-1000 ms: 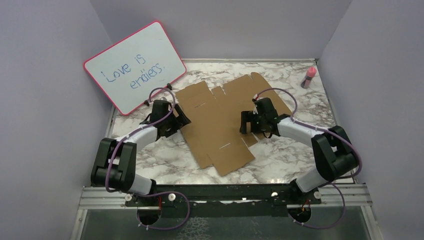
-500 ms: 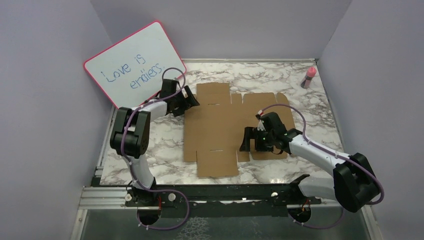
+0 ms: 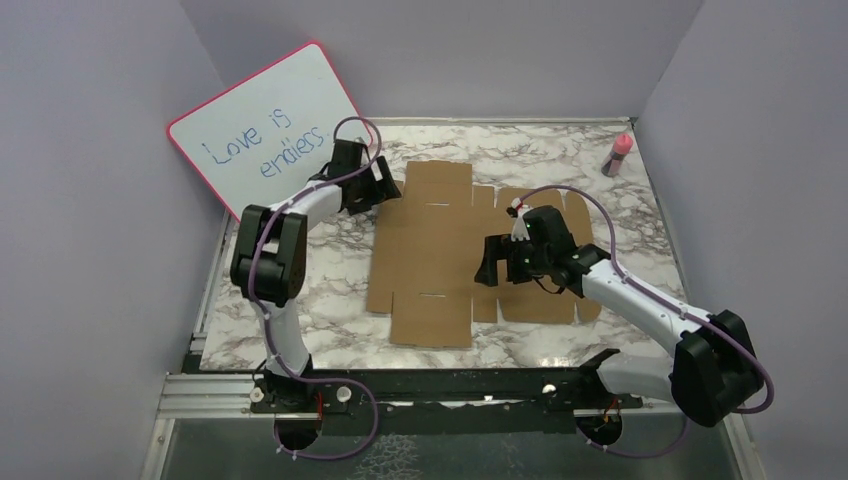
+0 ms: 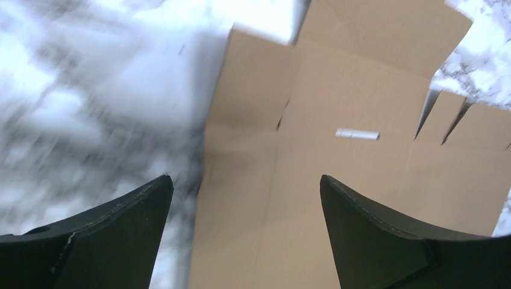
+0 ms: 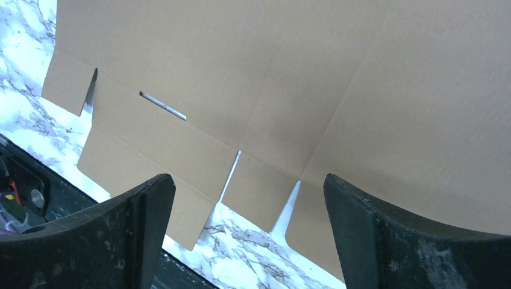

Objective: Fold the paper box

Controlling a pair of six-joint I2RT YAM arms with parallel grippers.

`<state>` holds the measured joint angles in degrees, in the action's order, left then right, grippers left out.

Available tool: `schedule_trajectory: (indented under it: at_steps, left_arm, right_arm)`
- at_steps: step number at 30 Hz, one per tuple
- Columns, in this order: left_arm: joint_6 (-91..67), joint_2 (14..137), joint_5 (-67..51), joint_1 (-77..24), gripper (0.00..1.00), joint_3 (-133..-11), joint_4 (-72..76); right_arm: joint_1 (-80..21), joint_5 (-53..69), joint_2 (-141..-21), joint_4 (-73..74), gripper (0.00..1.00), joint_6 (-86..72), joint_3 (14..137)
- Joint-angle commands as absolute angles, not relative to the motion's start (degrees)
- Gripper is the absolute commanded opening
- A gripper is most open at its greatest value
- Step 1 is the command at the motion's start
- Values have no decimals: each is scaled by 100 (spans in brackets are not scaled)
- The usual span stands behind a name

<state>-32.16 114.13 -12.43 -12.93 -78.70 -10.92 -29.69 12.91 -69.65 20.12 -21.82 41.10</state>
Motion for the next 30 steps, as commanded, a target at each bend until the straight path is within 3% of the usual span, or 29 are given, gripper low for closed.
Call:
schedule_trajectory:
  at_steps: [1, 14, 21, 24, 30]
  left_arm:
    - [-3595, 9898, -648, -1292, 93, -6485, -1078]
    - [-4801, 6776, -1163, -1428, 86, -3106, -901]
    - [-5362, 6300, -1388, -1706, 74, -2306, -877]
    - [-5562, 6339, -1421, -1937, 66, -2086, -682]
    - [-5550, 6459, -1242, -2101, 38, -2084, -547]
  right_arm:
    - [-2998, 1122, -7028, 1702, 100, -1752, 4280]
    - [-3022, 1367, -7358, 1170, 100, -1440, 4312]
    - [-3024, 1404, -7399, 1053, 100, -1456, 4240]
    - [-3030, 1396, -7398, 1001, 100, -1481, 4215]
    - [-3028, 1428, -7468, 999, 100, -1494, 4245]
